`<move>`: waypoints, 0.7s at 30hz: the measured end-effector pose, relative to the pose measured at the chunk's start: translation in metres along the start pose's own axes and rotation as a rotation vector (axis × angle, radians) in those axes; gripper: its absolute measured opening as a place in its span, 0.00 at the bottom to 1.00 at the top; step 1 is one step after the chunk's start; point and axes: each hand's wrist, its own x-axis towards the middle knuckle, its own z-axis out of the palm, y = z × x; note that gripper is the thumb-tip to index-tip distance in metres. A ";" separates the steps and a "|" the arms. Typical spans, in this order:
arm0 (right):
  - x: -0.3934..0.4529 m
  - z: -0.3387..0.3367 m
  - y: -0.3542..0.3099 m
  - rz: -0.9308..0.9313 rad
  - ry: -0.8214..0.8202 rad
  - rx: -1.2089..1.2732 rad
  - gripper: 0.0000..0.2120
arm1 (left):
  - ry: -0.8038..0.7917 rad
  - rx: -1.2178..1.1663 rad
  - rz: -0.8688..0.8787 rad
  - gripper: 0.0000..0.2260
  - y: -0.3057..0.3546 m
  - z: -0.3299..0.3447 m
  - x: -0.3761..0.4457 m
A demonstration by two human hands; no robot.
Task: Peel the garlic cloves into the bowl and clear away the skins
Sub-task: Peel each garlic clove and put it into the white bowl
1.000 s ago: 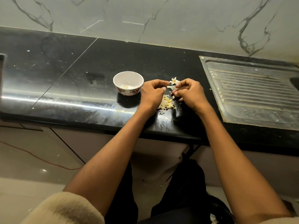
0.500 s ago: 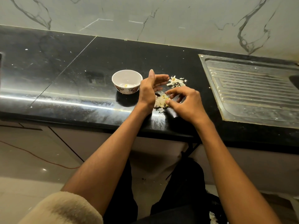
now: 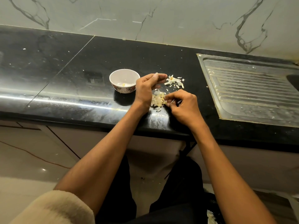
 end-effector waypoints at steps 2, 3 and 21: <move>-0.001 0.000 0.000 0.004 -0.009 0.001 0.09 | -0.002 -0.024 -0.012 0.17 0.004 -0.002 -0.001; 0.000 0.000 0.001 0.006 -0.009 0.002 0.08 | -0.007 -0.038 -0.015 0.16 0.006 -0.002 -0.002; 0.001 -0.015 0.001 0.249 0.262 0.755 0.08 | -0.102 0.311 0.099 0.04 0.006 0.016 -0.033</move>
